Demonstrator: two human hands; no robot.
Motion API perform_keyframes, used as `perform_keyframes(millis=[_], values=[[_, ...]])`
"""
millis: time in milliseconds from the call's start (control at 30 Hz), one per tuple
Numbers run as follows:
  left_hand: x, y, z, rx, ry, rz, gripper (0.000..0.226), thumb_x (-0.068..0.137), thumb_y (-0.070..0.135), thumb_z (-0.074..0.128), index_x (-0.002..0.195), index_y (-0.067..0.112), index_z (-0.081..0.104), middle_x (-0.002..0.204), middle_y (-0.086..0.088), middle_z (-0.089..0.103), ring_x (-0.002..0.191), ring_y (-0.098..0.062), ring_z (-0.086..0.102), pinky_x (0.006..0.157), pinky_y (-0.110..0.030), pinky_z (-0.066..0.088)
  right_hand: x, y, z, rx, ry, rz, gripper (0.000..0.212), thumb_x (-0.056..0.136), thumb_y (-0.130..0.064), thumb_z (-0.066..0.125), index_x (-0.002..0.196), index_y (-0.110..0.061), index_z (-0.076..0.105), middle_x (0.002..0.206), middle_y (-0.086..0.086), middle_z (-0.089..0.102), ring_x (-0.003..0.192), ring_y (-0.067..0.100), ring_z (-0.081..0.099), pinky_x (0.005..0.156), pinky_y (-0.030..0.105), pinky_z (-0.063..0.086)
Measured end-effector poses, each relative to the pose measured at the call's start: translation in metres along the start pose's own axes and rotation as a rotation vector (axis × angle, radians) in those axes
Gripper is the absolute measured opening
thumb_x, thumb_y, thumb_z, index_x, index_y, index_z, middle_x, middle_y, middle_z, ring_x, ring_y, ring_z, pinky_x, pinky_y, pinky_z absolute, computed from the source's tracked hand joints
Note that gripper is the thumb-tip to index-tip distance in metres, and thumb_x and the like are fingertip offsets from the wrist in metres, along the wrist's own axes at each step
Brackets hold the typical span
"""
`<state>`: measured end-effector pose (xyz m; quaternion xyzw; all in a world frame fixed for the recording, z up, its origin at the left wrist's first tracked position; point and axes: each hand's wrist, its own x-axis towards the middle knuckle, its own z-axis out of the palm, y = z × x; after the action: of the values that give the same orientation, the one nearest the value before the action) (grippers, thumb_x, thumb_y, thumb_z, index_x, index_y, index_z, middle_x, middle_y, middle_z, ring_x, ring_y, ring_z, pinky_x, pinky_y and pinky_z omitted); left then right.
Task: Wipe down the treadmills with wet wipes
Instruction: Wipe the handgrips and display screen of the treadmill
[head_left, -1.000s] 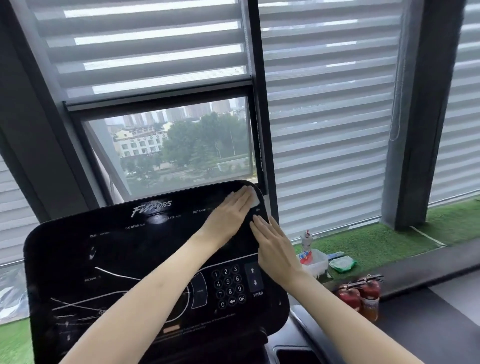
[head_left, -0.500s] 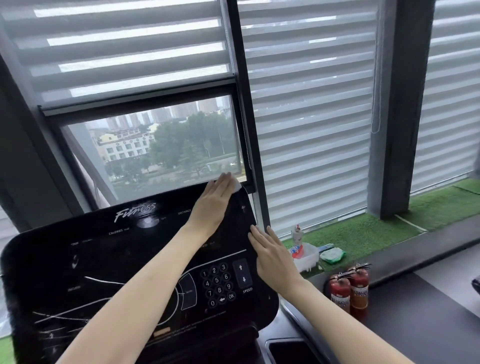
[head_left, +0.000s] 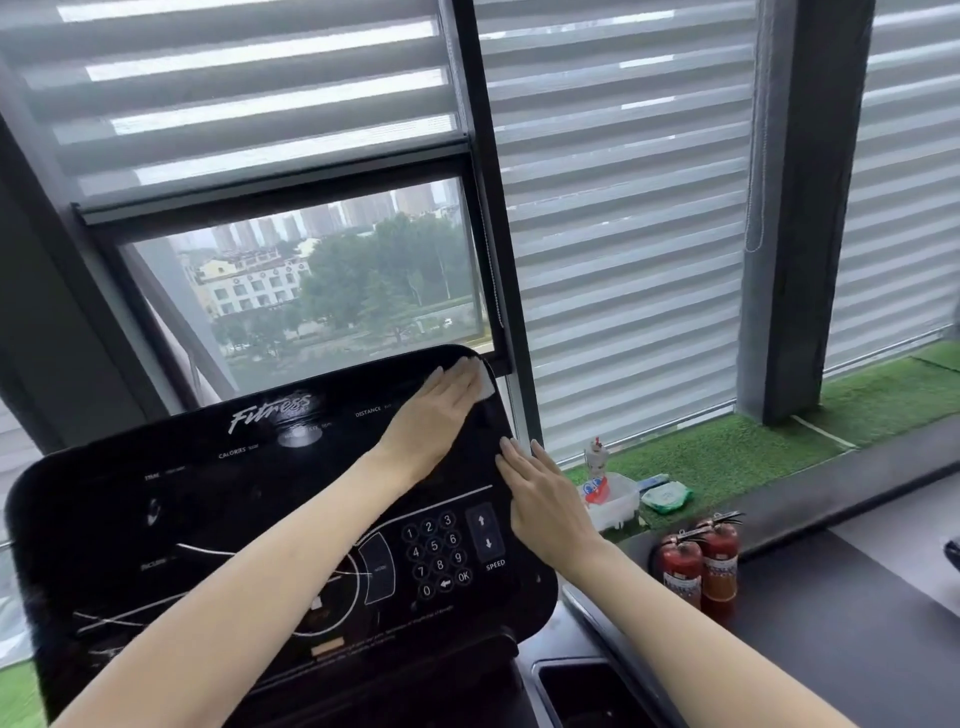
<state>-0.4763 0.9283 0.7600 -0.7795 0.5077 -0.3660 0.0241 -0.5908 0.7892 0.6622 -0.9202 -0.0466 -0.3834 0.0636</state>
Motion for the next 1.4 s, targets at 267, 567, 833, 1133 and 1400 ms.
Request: perform_keyframes(millis=[267, 567, 833, 1133, 1400], values=[[-0.002, -0.003, -0.009, 0.158, -0.032, -0.062, 0.081, 0.066, -0.008, 0.076, 0.139, -0.003, 0.042, 0.144, -0.018, 0.046, 0.134, -0.029, 0.043, 0.113, -0.042, 0.025, -0.002, 0.0, 0.003, -0.031, -0.024, -0.004, 0.055, 0.063, -0.003, 0.071, 0.117, 0.002, 0.066, 0.131, 0.019, 0.059, 0.125, 0.027, 0.054, 0.103, 0.044, 0.045], [-0.011, 0.006, -0.006, 0.103, -0.087, 0.061, 0.068, 0.078, -0.008, 0.055, 0.144, 0.002, 0.039, 0.149, -0.012, 0.039, 0.14, -0.025, 0.035, 0.115, -0.04, 0.015, -0.008, 0.002, -0.003, 0.037, 0.023, 0.005, 0.052, 0.068, -0.002, 0.045, 0.114, 0.003, 0.068, 0.122, 0.017, 0.065, 0.118, 0.024, 0.061, 0.108, 0.042, 0.037], [-0.032, 0.04, 0.014, 0.104, -0.229, 0.318, 0.059, 0.083, 0.004, 0.063, 0.14, 0.007, 0.047, 0.147, -0.01, 0.044, 0.136, -0.02, 0.041, 0.113, -0.041, 0.026, -0.043, 0.003, 0.007, 0.031, 0.014, 0.052, 0.05, 0.071, -0.004, 0.038, 0.109, -0.001, 0.071, 0.117, 0.014, 0.068, 0.112, 0.022, 0.064, 0.103, 0.043, 0.041], [-0.036, 0.053, 0.015, 0.079, -0.289, 0.245, 0.066, 0.083, -0.001, 0.063, 0.145, 0.006, 0.039, 0.152, -0.01, 0.036, 0.141, -0.02, 0.033, 0.116, -0.041, 0.014, -0.053, -0.003, 0.014, 0.061, -0.011, 0.064, 0.051, 0.068, 0.0, 0.042, 0.111, 0.001, 0.07, 0.122, 0.016, 0.065, 0.118, 0.025, 0.061, 0.1, 0.045, 0.048], [-0.023, 0.053, 0.006, -0.027, -0.363, 0.012, 0.08, 0.088, -0.01, 0.039, 0.153, 0.014, 0.0, 0.161, -0.001, -0.007, 0.143, -0.008, -0.017, 0.112, -0.032, -0.02, -0.051, -0.006, 0.014, 0.081, -0.053, 0.088, 0.056, 0.074, -0.007, 0.028, 0.113, 0.001, 0.069, 0.125, 0.017, 0.063, 0.121, 0.026, 0.059, 0.105, 0.044, 0.043]])
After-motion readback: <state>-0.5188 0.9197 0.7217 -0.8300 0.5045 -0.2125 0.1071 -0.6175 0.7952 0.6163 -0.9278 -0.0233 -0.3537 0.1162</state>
